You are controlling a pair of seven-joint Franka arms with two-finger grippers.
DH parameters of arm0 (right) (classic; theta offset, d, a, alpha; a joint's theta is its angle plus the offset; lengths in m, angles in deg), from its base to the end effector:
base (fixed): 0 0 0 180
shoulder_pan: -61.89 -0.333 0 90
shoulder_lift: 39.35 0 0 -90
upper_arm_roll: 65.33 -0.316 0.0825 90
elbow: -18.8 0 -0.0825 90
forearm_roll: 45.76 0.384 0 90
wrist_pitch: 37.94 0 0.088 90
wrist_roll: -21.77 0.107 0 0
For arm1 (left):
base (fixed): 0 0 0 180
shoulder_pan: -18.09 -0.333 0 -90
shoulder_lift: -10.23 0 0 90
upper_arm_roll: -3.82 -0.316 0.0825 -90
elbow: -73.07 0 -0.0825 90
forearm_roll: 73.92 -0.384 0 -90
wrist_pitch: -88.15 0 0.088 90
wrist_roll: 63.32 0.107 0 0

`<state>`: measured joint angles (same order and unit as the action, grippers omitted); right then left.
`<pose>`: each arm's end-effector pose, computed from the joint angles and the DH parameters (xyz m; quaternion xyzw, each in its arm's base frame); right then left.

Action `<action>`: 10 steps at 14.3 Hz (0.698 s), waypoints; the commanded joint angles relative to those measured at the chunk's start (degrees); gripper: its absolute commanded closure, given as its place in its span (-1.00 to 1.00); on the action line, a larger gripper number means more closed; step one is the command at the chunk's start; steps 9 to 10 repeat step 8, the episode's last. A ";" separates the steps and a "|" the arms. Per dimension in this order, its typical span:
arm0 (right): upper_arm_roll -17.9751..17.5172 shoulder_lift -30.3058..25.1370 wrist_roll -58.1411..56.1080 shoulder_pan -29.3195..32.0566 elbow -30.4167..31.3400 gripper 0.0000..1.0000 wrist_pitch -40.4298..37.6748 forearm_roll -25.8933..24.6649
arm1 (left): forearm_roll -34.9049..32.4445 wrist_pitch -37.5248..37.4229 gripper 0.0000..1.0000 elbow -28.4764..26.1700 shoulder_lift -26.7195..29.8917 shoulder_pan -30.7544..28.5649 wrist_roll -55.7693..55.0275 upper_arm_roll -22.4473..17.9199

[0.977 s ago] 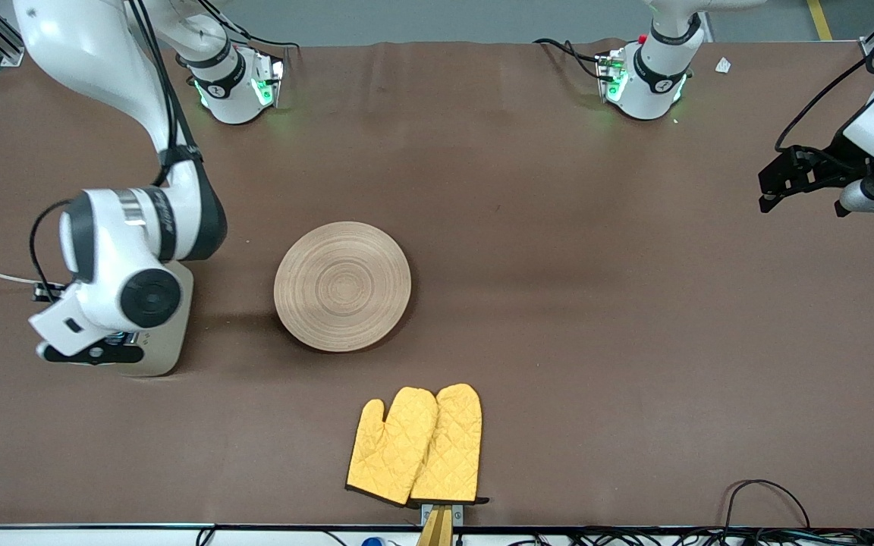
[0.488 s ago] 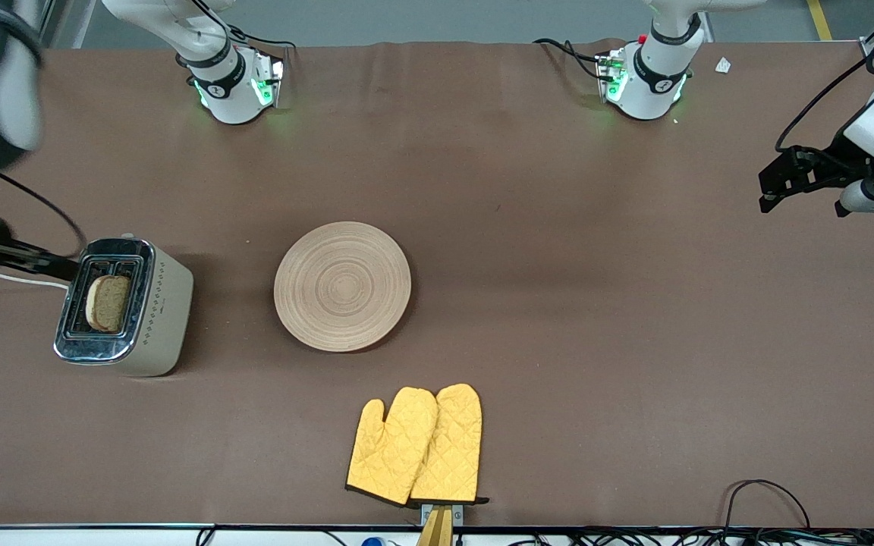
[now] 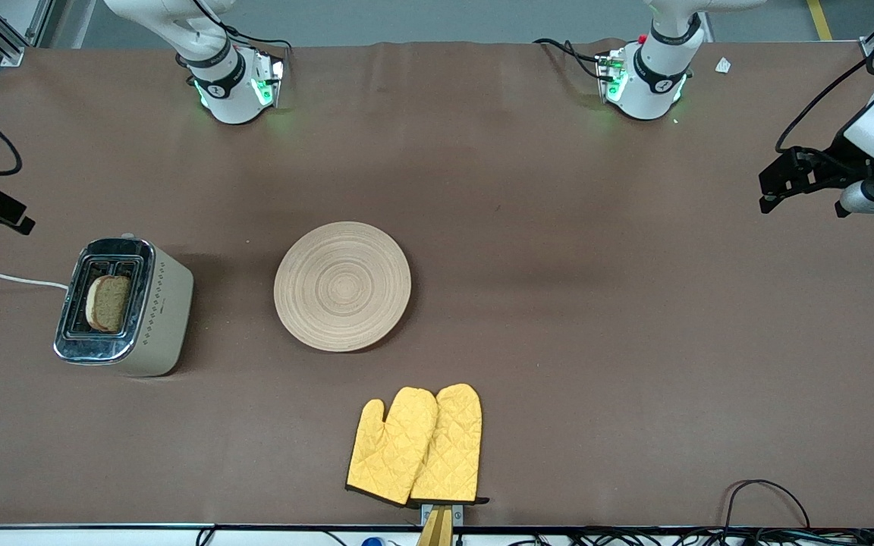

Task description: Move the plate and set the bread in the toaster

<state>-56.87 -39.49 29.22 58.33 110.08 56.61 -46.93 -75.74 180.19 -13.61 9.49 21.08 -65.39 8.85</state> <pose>0.5593 -0.0501 0.6225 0.9938 -0.1070 0.0300 0.0094 0.5578 -0.0749 0.6481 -0.9977 0.0518 -0.0415 0.0117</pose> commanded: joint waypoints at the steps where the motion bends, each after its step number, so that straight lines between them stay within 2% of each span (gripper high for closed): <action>1: -0.47 -4.95 -2.08 0.13 8.49 -1.00 4.93 0.73 | 0.59 0.42 -1.00 0.81 -0.48 -0.44 0.14 -0.11; 10: -0.64 -4.51 -6.29 0.05 6.38 -1.00 4.67 -1.82 | -0.20 0.59 -1.00 1.16 -1.01 -1.14 -0.12 -0.02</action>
